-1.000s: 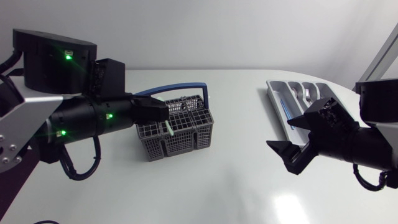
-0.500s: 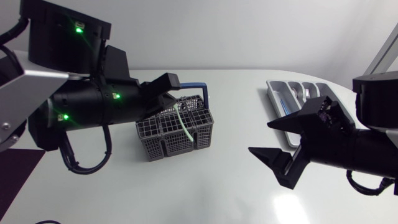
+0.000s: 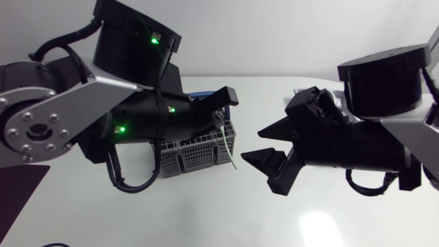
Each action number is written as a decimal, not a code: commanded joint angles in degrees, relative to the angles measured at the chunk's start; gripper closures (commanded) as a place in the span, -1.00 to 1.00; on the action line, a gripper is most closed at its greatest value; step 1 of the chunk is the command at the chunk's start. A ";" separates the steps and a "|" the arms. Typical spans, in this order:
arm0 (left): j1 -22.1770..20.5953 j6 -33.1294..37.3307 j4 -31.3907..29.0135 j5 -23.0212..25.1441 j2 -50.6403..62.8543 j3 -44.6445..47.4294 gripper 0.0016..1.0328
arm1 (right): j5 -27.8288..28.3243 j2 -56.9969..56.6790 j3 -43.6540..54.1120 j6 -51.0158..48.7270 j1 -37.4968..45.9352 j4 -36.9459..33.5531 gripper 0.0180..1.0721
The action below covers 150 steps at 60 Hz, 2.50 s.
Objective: Unload the cutlery basket into the drawer organizer.
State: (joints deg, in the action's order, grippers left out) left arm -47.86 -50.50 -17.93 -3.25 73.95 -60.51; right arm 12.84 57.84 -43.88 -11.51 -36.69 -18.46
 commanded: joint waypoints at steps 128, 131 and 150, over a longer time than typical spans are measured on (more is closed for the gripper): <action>12.61 3.74 3.26 -2.47 -6.98 -4.53 -0.91 | 20.21 3.77 0.90 -23.12 36.95 -9.32 0.89; 12.61 6.29 3.17 -4.14 -7.24 -3.65 -0.91 | 21.79 4.73 0.20 -27.60 41.52 -10.63 0.89; 15.78 14.03 -2.28 -5.54 -7.95 0.39 -0.91 | 25.22 16.51 -7.54 -52.39 60.42 -17.31 0.89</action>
State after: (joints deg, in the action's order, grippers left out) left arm -33.34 -39.40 -19.75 -8.08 67.42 -62.39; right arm 37.45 71.26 -48.36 -55.59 20.60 -34.37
